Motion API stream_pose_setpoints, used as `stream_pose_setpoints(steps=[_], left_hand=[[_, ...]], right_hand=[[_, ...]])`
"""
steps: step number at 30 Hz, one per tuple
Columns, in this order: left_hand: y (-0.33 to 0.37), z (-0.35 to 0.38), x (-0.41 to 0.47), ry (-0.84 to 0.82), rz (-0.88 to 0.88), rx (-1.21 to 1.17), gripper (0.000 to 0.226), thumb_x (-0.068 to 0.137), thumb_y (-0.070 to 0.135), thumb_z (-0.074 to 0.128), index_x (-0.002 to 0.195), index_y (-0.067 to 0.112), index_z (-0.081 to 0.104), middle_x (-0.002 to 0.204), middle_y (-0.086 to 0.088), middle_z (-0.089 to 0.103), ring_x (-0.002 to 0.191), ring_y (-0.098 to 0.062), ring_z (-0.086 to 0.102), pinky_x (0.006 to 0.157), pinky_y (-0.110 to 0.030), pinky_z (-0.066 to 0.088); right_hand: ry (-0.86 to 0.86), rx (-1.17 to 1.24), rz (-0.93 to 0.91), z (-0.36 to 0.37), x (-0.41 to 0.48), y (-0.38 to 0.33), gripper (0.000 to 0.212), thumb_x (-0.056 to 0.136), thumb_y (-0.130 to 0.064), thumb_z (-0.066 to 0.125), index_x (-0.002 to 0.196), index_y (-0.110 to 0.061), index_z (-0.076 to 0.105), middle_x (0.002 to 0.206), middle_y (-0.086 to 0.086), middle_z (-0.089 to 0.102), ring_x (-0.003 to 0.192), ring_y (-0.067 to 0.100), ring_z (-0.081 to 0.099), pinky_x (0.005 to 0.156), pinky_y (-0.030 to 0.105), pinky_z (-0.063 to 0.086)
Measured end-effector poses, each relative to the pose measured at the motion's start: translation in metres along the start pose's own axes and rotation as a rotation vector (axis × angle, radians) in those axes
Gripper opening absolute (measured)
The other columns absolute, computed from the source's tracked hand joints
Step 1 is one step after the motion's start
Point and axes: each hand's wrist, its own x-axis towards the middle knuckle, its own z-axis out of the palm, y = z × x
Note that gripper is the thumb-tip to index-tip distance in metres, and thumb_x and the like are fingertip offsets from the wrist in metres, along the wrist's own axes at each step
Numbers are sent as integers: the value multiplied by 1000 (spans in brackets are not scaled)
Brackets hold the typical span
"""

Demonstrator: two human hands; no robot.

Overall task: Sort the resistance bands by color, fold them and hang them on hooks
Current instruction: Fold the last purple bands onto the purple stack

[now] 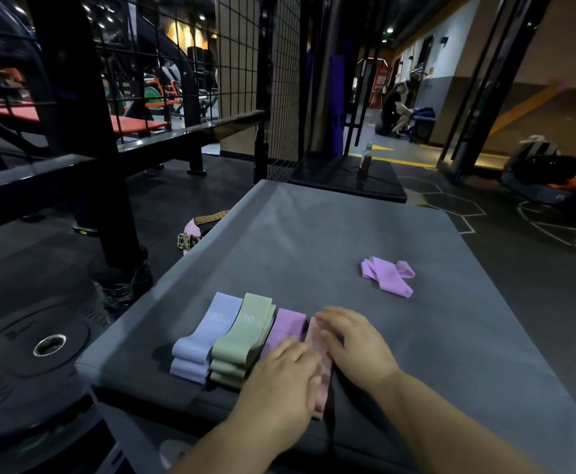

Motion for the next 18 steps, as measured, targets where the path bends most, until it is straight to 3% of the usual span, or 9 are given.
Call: stream_pose_setpoints(steps=[3,6,8,10,12,15,18], left_hand=[[6,5,-2,-171,-11,52,40,78,36,38,94,30,75,102,15,72,95,-8,69,97,-22,37],[8,4,-3,-223,-72,-13,45,84,35,34,107,29,72,114,15,68,106,-11,66,98,-20,43],[5,4,0,-195,-96,-24,54,96,37,19,140,27,49,146,13,46,136,-14,42,112,-22,28],[2,5,1,-230,-139,-57,54,100,43,16,151,29,25,159,13,23,146,-14,19,116,-25,15],[1,5,1,-231,-177,-49,59,95,52,14,149,31,25,157,11,25,144,-14,22,114,-26,20],[1,4,0,-191,-207,-78,65,85,55,12,139,27,36,142,8,42,128,-16,37,106,-27,30],[-1,5,0,-175,-247,-83,74,77,57,8,136,27,40,135,7,47,123,-16,40,103,-27,31]], right_hand=[[-127,-79,-5,4,-1,1,45,99,-25,48,143,-30,47,154,-12,36,140,11,32,112,17,20],[-143,-118,0,5,1,4,46,100,-22,45,145,-31,45,155,-11,35,141,12,33,115,20,20],[-97,-112,-6,5,3,4,43,100,-20,45,142,-29,49,150,-10,44,137,13,39,112,20,25],[-15,-71,31,2,5,4,39,98,-21,49,137,-25,55,139,-8,56,130,15,46,106,19,30],[64,-27,91,0,6,3,31,95,-24,56,125,-22,64,123,-5,63,120,16,52,96,18,35],[101,-17,125,-2,9,1,13,90,-28,63,97,-21,71,100,-6,63,101,15,55,78,19,36],[158,32,155,-4,11,-1,7,88,-26,63,86,-21,68,91,-10,60,94,14,55,74,21,38]])
